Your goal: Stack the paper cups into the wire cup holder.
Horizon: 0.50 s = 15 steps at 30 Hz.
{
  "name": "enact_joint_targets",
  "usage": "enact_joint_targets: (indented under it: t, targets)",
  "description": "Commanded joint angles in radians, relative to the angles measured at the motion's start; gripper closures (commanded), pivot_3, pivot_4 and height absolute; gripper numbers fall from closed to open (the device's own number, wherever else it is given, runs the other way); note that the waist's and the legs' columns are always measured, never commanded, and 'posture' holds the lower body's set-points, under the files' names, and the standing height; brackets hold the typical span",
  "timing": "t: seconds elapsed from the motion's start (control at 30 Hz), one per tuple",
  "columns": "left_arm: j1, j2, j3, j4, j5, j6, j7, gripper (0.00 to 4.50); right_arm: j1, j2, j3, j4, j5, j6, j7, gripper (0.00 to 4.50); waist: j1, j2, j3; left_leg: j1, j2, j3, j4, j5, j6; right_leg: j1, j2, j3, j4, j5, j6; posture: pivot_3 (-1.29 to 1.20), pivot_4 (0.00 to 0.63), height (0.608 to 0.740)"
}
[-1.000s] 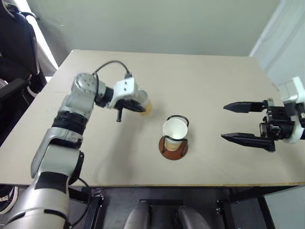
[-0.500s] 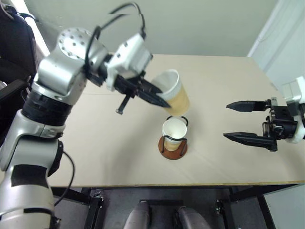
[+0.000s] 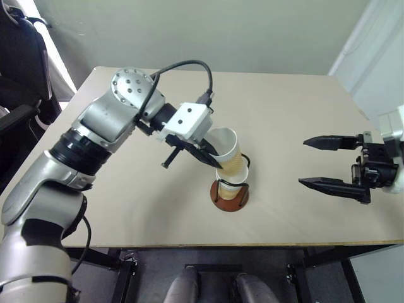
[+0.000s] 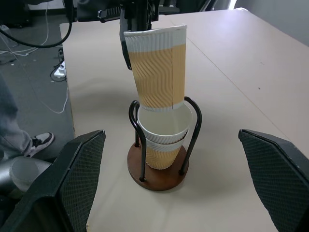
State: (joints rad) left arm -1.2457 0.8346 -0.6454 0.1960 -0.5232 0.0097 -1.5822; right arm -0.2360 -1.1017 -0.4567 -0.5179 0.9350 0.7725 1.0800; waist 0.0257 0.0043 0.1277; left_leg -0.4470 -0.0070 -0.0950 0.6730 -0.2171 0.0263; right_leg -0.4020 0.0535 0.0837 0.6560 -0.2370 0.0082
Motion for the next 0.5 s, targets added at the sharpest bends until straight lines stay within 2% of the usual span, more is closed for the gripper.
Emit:
enact_joint_targets:
  t: [0.03, 0.1, 0.23, 0.43, 0.5]
  targets:
    - [-0.002, -0.021, 0.022, 0.025, 0.034, -0.031, -0.032, 4.08, -0.007, -0.016, -0.044, -0.021, 0.018, -0.001, -0.013, 0.00, 0.001, 0.000, 0.000, 0.000, 0.000, 0.000, 0.000, 0.000, 0.000, 0.000, 0.000, 0.000, 0.000, 0.000, 0.000, 0.00, 0.150, 0.740]
    - [-0.005, -0.048, 0.036, 0.053, 0.067, -0.042, -0.032, 3.57, -0.012, -0.015, -0.036, -0.019, 0.018, -0.003, -0.017, 0.00, 0.003, 0.000, 0.000, 0.000, 0.000, 0.000, 0.000, 0.000, 0.000, 0.001, 0.000, 0.000, 0.000, 0.000, 0.000, 0.00, 0.150, 0.740]
    - [-0.005, -0.090, 0.065, 0.096, 0.111, -0.067, -0.032, 2.15, -0.021, -0.014, -0.021, -0.016, 0.017, -0.005, -0.025, 0.00, 0.002, 0.000, 0.000, 0.000, 0.000, 0.000, 0.001, 0.000, 0.000, 0.000, 0.000, 0.000, 0.000, 0.000, 0.000, 0.00, 0.150, 0.740]
    - [0.002, -0.094, 0.080, 0.092, 0.099, -0.045, -0.032, 0.04, -0.031, -0.013, -0.005, -0.010, 0.014, -0.006, -0.024, 0.00, 0.002, 0.000, 0.000, -0.004, 0.000, 0.000, 0.000, 0.000, 0.000, -0.004, 0.000, 0.000, 0.000, 0.000, 0.001, 0.00, 0.150, 0.740]
    - [0.008, -0.089, 0.101, 0.078, 0.084, -0.015, -0.032, 0.04, -0.037, -0.013, 0.003, -0.004, 0.014, -0.009, -0.019, 0.00, 0.002, 0.000, 0.000, -0.005, 0.000, 0.000, 0.001, 0.000, 0.000, -0.004, 0.000, 0.000, -0.001, 0.001, 0.001, 0.00, 0.150, 0.740]
